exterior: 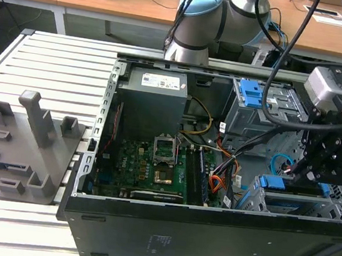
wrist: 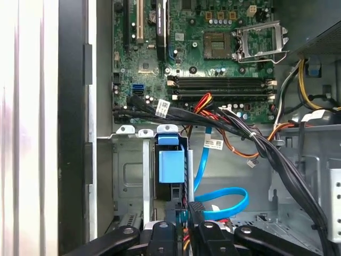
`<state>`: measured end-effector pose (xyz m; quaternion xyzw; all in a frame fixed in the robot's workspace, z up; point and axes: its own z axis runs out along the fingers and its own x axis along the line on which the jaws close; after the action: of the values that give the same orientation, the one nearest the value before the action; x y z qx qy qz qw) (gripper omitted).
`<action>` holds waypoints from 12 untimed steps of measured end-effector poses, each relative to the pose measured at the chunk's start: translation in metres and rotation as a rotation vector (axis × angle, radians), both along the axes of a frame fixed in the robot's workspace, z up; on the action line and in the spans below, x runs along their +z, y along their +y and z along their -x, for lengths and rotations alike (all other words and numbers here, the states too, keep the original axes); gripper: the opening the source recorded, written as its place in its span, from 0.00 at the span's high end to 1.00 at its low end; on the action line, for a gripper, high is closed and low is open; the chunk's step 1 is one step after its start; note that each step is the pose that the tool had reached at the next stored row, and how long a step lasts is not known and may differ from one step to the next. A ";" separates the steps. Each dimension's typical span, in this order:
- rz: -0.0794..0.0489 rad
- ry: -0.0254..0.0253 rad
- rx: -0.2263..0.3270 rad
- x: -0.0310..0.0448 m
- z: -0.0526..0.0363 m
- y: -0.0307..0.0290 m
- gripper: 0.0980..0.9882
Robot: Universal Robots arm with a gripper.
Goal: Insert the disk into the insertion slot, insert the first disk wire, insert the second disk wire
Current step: 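Insert the second disk wire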
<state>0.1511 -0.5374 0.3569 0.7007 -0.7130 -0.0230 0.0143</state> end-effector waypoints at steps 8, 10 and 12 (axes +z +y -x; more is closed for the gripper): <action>0.000 0.0000 0.000 0.0257 0.0000 0.0000 0.84; 0.000 0.0000 0.000 0.0257 0.0000 0.0000 0.84; 0.000 0.0000 0.000 0.0257 0.0000 0.0000 0.99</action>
<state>0.1511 -0.5374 0.3827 0.7007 -0.7130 -0.0230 0.0143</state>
